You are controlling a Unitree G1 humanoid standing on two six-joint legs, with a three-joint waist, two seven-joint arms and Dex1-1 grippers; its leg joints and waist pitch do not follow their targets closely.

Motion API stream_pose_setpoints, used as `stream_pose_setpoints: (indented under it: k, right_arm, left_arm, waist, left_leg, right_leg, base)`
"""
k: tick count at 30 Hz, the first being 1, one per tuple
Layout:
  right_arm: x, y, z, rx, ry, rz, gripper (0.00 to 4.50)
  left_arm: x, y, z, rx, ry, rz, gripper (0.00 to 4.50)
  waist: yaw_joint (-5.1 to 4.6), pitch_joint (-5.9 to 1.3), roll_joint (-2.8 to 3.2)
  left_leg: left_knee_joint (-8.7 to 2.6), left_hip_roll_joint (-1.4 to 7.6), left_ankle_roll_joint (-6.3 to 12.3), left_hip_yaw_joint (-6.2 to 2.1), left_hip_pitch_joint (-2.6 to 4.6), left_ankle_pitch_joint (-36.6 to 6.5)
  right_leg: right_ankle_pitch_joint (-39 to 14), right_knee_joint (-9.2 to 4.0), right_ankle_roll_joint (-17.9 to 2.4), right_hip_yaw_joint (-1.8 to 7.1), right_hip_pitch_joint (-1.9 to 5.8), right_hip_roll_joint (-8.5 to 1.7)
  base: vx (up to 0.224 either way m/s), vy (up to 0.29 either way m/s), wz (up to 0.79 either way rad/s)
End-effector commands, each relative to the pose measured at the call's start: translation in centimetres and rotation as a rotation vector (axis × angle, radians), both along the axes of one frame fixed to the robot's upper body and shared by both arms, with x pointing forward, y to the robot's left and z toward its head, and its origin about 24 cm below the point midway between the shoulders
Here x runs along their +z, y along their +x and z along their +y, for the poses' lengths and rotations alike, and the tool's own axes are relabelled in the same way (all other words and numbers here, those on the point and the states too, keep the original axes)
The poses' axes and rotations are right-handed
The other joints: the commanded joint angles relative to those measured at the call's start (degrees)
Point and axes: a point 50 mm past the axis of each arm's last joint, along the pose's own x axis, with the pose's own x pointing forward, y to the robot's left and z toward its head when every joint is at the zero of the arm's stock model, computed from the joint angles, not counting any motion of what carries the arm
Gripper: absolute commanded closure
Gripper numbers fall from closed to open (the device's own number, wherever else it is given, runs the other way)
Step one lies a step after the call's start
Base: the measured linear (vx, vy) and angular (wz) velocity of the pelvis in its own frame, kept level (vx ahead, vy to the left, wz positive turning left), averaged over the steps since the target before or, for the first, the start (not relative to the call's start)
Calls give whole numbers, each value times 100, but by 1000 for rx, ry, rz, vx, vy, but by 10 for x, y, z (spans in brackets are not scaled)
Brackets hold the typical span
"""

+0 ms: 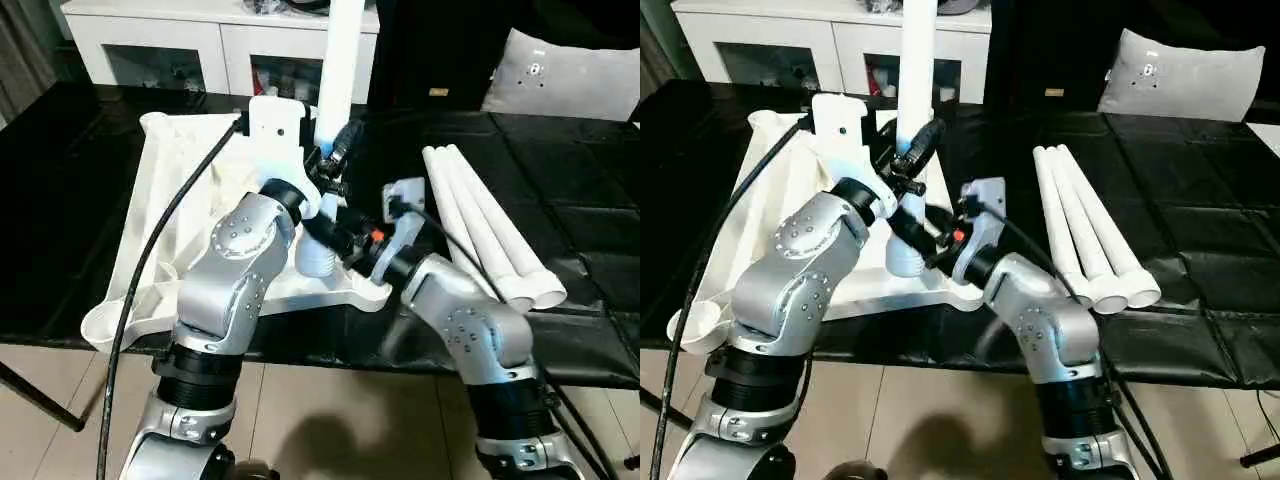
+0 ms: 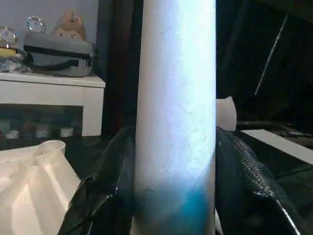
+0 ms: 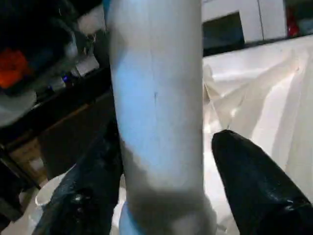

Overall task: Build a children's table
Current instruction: Pick table leg

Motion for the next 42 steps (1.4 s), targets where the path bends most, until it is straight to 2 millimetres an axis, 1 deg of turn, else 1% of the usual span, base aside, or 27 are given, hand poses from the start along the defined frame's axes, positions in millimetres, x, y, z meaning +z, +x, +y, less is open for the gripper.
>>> stream_pose_setpoints:
  k: [1,4,7,14,17,20,21,22,25,26,27,28,30,31,32,33,35,36,37,39,40,42]
  right_arm:
    - [3,1,0,12,13,2,197]
    - [5,2,0,17,24,-13,219]
    - [5,3,0,9,-9,-27,248]
    - [4,0,-2,62,4,-30,259]
    - [4,0,-2,64,4,-31,259]
    - [5,-1,-4,79,11,-35,259]
    - [5,-1,-5,87,14,-38,259]
    - [6,-2,-6,94,16,-39,259]
    - [8,-2,-13,122,20,-44,259]
    - [10,-2,-19,136,18,-60,259]
    - [10,-2,-19,136,18,-60,261]
    - [11,-1,-21,140,15,-69,261]
    - [12,1,-29,138,11,-82,261]
    - [14,1,-36,155,13,-92,261]
    - [14,1,-37,160,13,-94,261]
    - [14,1,-37,163,13,-95,261]
    - [18,-3,-42,212,31,-105,261]
    - [21,-7,-46,274,51,-116,261]
    - [23,-10,-48,302,56,-124,261]
    - [24,-13,-50,344,58,-131,261]
    - [24,-14,-51,364,58,-132,261]
    - [25,-21,-54,434,64,-136,261]
  left_arm:
    - [4,-2,-4,-17,7,-21,267]
    - [3,-2,-5,-26,10,-22,267]
    - [4,-3,-7,-34,9,-23,267]
    - [4,-2,-7,-42,-1,-20,267]
    - [4,-2,-7,-43,-4,-18,267]
    - [3,-2,-7,-51,-8,-7,267]
    - [2,-2,-8,-58,-12,1,211]
    - [2,-2,-8,-62,-19,7,197]
    - [0,-3,-5,-96,-49,32,191]
    - [-2,-1,-2,-123,-84,57,177]
    - [-2,-1,-2,-123,-84,57,154]
    - [-3,-1,0,-132,-100,68,154]
    - [-4,-1,2,-189,-131,86,147]
    - [-3,-5,2,-260,-151,87,147]
    - [-3,-5,2,-270,-154,87,121]
    - [-3,-5,2,-276,-155,87,111]
    - [-3,-9,1,-347,-189,100,109]
    - [-2,-12,0,-403,-191,96,106]
    - [-2,-14,0,-437,-199,106,94]
    - [-3,-17,0,-501,-209,121,67]
    - [-2,-18,0,-528,-215,125,66]
    - [0,-22,0,-616,-251,135,67]
  waist:
    - [-16,-387,-38]
    - [-10,-389,-41]
    - [-14,-385,-43]
    - [-7,-393,-30]
    - [-5,-394,-41]
    - [-6,-393,-39]
    - [-2,-399,-41]
    - [-4,-396,-38]
    - [3,-396,-44]
    - [8,-395,-40]
    - [10,-395,-40]
    - [14,-395,-39]
    - [13,-396,-58]
    - [18,-394,-54]
    - [25,-393,-42]
    - [28,-396,-44]
    - [27,-402,-53]
    - [32,-399,-53]
    - [39,-398,-57]
    - [43,-400,-49]
    - [39,-394,-59]
    - [41,-390,-60]
  left_leg:
    - [-375,371,-70,-112,82,-371]
    - [-370,366,-52,-107,79,-356]
    - [-369,364,-58,-106,78,-358]
    - [-363,367,-55,-109,78,-357]
    - [-356,360,-34,-105,74,-329]
    - [-353,363,-19,-104,77,-336]
    - [-349,360,-9,-103,76,-300]
    - [-347,357,-5,-102,75,-297]
    - [-340,352,34,-97,69,-290]
    - [-340,358,39,-102,71,-294]
    - [-335,350,30,-98,73,-297]
    - [-334,355,23,-97,76,-314]
    - [-334,351,45,-93,74,-304]
    - [-329,343,70,-89,75,-292]
    - [-329,357,86,-87,79,-290]
    - [-325,356,92,-88,78,-280]
    - [-317,346,135,-84,73,-261]
    - [-315,345,150,-84,71,-263]
    - [-311,348,195,-81,72,-281]
    - [-307,346,215,-83,70,-247]
    - [-308,344,239,-81,68,-256]
    - [-307,344,253,-79,65,-264]
  right_leg:
    - [170,-395,-769,262,258,-636]
    - [179,-397,-775,266,261,-640]
    - [168,-400,-775,266,260,-636]
    - [201,-395,-785,265,268,-637]
    - [255,-393,-800,266,274,-636]
    - [244,-396,-818,266,271,-633]
    - [284,-388,-828,266,276,-635]
    - [295,-386,-835,267,275,-631]
    - [323,-387,-877,263,288,-633]
    - [306,-387,-890,262,285,-639]
    - [292,-383,-906,259,285,-629]
    - [259,-385,-927,257,281,-631]
    - [248,-388,-942,256,284,-629]
    - [228,-391,-956,257,281,-631]
    - [205,-390,-965,260,272,-627]
    - [219,-385,-967,257,273,-624]
    - [267,-376,-1000,251,290,-626]
    - [254,-384,-1006,253,290,-626]
    - [213,-389,-1016,255,297,-626]
    - [196,-378,-1017,248,290,-616]
    - [159,-392,-1027,248,283,-610]
    - [108,-396,-1043,251,286,-612]
  base:
    - [0,0,0]
    - [0,0,0]
    - [0,0,0]
    - [0,0,0]
    - [0,0,0]
    - [0,0,0]
    - [0,0,0]
    - [0,0,0]
    - [0,0,0]
    - [0,0,0]
    - [0,0,0]
    - [0,0,0]
    - [0,0,0]
    - [0,0,0]
    - [0,0,0]
    - [0,0,0]
    - [0,0,0]
    - [0,0,0]
    - [0,0,0]
    - [0,0,0]
    - [0,0,0]
    - [0,0,0]
